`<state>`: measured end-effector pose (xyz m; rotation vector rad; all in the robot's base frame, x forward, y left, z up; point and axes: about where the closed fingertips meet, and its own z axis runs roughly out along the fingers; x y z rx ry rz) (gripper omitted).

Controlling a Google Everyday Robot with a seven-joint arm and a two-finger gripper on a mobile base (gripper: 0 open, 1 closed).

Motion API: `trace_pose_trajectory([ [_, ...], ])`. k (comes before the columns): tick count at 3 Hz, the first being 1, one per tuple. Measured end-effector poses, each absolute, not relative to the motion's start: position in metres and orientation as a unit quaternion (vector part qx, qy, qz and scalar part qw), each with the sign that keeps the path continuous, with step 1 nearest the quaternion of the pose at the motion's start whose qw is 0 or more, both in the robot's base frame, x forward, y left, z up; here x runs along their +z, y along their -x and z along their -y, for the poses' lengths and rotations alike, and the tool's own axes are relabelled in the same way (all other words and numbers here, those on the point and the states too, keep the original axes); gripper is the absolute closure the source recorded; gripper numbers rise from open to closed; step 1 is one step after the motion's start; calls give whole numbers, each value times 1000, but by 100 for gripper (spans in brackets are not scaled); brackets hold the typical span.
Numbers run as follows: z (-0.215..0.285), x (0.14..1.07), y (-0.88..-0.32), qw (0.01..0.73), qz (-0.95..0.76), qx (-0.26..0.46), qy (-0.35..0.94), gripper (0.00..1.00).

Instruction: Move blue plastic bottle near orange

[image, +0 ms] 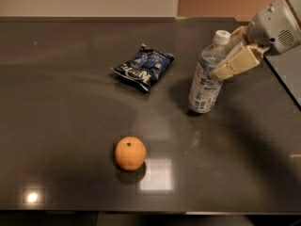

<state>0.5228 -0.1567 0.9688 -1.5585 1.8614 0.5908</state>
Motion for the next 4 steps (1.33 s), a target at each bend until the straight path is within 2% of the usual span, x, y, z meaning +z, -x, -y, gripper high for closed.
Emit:
trace_pose_trajectory([
  [2, 134, 978, -466, 295, -674, 232, 636, 100],
  [4, 111, 965, -434, 282, -647, 228, 670, 100],
])
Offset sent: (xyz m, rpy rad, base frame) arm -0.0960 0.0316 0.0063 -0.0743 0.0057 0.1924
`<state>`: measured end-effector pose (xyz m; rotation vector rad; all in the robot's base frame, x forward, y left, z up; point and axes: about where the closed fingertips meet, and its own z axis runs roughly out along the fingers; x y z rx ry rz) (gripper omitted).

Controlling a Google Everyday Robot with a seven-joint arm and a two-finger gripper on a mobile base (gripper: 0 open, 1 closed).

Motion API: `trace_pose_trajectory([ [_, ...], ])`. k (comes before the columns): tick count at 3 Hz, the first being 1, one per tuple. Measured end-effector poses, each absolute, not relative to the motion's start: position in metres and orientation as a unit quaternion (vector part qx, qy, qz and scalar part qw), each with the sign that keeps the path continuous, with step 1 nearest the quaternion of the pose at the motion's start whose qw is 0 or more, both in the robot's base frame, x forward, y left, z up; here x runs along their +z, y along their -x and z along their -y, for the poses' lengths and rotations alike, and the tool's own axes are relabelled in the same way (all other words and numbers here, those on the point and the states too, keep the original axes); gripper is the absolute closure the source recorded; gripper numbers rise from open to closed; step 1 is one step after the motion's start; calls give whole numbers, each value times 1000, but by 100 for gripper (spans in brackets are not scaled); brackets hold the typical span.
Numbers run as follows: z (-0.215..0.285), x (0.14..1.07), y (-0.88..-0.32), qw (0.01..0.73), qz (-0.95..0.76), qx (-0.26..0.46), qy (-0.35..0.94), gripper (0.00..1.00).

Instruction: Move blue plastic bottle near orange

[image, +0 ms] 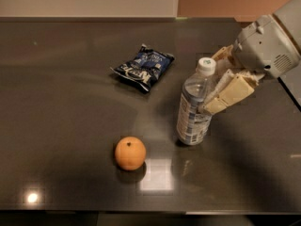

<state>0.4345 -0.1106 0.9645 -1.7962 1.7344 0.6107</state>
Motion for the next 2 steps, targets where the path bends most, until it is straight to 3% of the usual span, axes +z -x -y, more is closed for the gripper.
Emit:
trace_pose_trajectory([
  [2, 90, 957, -423, 281, -625, 232, 691, 100],
])
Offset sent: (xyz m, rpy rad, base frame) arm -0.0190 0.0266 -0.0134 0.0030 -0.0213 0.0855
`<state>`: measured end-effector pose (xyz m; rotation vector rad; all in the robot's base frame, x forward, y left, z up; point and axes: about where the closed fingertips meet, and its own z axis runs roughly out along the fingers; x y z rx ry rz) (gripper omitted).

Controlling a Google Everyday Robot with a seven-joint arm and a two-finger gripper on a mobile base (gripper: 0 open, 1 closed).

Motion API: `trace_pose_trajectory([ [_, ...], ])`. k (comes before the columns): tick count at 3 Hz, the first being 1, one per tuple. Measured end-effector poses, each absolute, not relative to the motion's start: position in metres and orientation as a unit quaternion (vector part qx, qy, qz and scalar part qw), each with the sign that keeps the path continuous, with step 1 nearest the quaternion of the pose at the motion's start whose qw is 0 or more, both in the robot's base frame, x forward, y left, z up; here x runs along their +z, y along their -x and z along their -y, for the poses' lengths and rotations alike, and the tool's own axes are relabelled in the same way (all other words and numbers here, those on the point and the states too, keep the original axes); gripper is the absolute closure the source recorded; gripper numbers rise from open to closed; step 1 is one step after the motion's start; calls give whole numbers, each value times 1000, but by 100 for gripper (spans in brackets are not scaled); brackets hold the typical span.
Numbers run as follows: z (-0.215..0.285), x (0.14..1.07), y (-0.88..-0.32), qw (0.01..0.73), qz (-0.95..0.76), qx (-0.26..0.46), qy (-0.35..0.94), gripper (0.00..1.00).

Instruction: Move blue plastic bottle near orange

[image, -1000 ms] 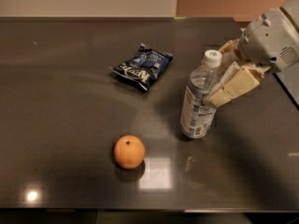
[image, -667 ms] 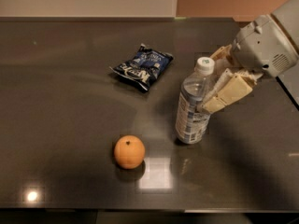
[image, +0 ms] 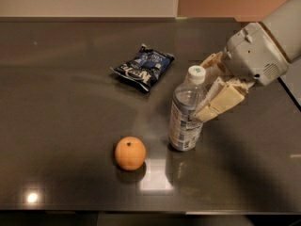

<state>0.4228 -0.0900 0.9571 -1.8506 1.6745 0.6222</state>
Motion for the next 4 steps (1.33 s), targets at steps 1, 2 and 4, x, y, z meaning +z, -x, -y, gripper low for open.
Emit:
trace_pose_trajectory([
  [1, 84, 954, -416, 282, -617, 231, 697, 100],
  [2, 80, 951, -410, 282, -612, 236, 700, 100],
  [4, 74, 948, -403, 284, -605, 245, 702, 82],
])
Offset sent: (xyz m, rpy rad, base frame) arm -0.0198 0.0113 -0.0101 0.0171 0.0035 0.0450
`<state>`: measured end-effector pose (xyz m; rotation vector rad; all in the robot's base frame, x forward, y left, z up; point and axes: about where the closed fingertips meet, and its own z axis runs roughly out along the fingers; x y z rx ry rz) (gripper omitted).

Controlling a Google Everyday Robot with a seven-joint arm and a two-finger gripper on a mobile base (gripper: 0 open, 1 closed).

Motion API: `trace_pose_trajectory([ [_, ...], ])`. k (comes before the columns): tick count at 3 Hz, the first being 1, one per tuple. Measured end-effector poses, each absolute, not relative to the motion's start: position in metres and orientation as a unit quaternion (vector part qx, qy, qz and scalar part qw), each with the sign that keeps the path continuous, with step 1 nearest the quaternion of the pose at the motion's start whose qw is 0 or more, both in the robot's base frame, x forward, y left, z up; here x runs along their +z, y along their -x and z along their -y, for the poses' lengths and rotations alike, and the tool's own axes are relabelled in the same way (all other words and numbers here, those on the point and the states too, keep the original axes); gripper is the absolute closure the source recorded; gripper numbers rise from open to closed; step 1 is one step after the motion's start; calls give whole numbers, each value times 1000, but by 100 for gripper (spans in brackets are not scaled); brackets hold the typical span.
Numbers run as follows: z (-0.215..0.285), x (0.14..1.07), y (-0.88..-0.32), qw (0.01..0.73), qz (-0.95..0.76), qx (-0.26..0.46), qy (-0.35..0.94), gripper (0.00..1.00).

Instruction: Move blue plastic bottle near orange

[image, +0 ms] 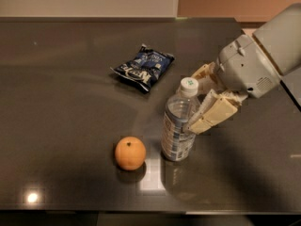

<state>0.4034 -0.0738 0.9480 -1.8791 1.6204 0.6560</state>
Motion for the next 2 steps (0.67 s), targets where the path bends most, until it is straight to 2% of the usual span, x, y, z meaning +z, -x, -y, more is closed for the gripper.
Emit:
trace_pose_trajectory([
  [2, 71, 943, -401, 284, -602, 240, 707, 36],
])
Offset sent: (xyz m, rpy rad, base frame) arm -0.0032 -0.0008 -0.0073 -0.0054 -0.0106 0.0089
